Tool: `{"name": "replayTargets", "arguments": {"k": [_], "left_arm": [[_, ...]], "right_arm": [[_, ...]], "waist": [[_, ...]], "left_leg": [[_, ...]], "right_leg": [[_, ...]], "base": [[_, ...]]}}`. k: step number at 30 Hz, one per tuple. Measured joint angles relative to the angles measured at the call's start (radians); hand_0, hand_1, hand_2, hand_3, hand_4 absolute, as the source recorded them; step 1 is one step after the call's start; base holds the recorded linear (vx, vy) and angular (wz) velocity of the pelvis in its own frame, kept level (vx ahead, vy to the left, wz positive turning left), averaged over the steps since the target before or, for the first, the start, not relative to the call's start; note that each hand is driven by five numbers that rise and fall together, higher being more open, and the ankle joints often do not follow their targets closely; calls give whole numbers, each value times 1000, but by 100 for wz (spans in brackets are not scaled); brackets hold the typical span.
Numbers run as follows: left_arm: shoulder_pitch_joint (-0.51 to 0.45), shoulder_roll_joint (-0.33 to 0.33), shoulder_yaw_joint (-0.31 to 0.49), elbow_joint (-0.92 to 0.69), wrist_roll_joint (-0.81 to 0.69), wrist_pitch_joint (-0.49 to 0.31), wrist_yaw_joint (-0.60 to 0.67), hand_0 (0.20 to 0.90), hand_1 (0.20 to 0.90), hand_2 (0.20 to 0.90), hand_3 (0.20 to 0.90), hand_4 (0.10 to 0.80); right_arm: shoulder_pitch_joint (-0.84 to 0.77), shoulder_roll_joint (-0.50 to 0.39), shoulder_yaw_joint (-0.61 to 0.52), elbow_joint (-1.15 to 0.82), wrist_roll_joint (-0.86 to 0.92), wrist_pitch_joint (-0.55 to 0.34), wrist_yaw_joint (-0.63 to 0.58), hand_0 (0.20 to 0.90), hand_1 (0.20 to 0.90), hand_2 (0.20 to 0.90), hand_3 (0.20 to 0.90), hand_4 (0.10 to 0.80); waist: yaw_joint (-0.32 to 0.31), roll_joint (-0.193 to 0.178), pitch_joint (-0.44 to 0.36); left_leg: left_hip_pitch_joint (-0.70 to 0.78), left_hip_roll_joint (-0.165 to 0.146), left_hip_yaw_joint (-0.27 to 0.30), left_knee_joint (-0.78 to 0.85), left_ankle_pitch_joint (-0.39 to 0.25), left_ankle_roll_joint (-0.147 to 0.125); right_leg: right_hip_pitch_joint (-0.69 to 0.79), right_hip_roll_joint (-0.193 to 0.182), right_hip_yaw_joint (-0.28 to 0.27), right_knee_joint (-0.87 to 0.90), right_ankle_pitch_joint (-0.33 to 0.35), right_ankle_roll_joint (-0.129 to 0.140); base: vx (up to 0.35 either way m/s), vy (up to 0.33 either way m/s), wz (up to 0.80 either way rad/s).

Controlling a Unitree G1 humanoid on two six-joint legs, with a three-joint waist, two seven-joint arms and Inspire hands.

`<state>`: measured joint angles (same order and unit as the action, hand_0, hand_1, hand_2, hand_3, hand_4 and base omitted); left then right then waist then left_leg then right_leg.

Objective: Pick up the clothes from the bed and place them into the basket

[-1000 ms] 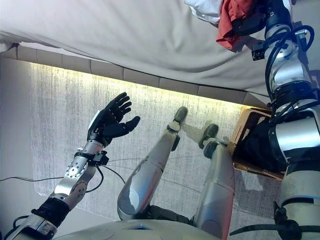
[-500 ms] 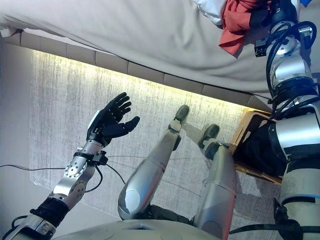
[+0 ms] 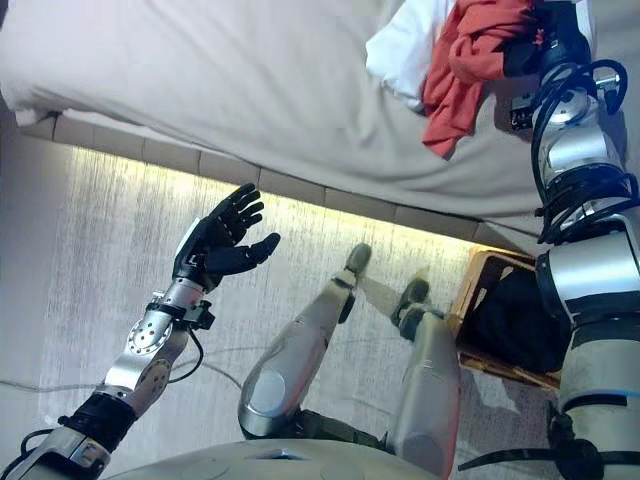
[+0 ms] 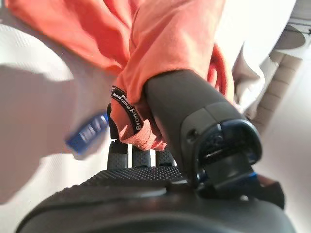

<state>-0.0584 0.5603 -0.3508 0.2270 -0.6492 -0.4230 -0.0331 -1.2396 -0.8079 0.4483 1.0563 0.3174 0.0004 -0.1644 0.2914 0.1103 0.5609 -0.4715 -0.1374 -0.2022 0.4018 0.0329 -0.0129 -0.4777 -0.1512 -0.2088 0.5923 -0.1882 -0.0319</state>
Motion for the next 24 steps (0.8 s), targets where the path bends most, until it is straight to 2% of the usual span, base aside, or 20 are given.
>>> {"name": "replayTargets", "arguments": {"k": [5,9,11,13,16,21,24], "left_arm": [[-13,0,3,22,2,7,6,900,900,900,900,800],[-7,-2,11,47,10,58,13,900,900,900,900,800],[14,-1,25,65,24,75,26,900,900,900,900,800],[9,-1,36,81,25,99,32,900,900,900,900,800],[0,-14,40,122,45,125,32,900,900,900,900,800],[-8,-56,45,195,63,137,38,900,900,900,900,800],[-29,-92,54,225,68,137,40,900,900,900,900,800]], "right_arm": [[55,-48,-57,-4,56,-13,76,300,300,300,200,100],[91,-91,-120,-32,66,-16,130,300,300,300,200,100],[172,-106,-160,-86,76,-19,159,300,300,300,200,100],[216,-115,-191,-104,76,-19,180,300,300,300,200,100],[325,-127,-255,-176,75,-29,183,300,300,300,200,100],[451,-132,-279,-279,74,-42,186,300,300,300,200,100],[542,-133,-327,-341,72,-45,176,300,300,300,200,100]], "waist": [[-42,-15,-4],[-78,-36,-12],[-108,-85,-71],[-130,-122,-97],[-179,-160,-175],[-239,-164,-247],[-260,-165,-254]], "left_leg": [[202,28,44,-137,-1,18],[335,38,84,-237,26,31],[375,46,105,-290,25,31],[426,54,124,-328,35,32],[473,62,145,-380,36,32],[556,67,189,-447,36,32],[589,72,214,-476,36,32]], "right_leg": [[196,23,26,-158,27,14],[310,31,57,-256,77,44],[347,41,75,-317,87,55],[402,54,92,-380,114,63],[463,65,109,-485,151,74],[567,76,148,-630,211,85],[597,83,173,-677,231,89]], "base": [[151,43,-29],[142,36,-34],[111,16,-32],[72,-9,-30],[5,-10,-26],[-56,-30,-29],[-77,-41,-25]]}}
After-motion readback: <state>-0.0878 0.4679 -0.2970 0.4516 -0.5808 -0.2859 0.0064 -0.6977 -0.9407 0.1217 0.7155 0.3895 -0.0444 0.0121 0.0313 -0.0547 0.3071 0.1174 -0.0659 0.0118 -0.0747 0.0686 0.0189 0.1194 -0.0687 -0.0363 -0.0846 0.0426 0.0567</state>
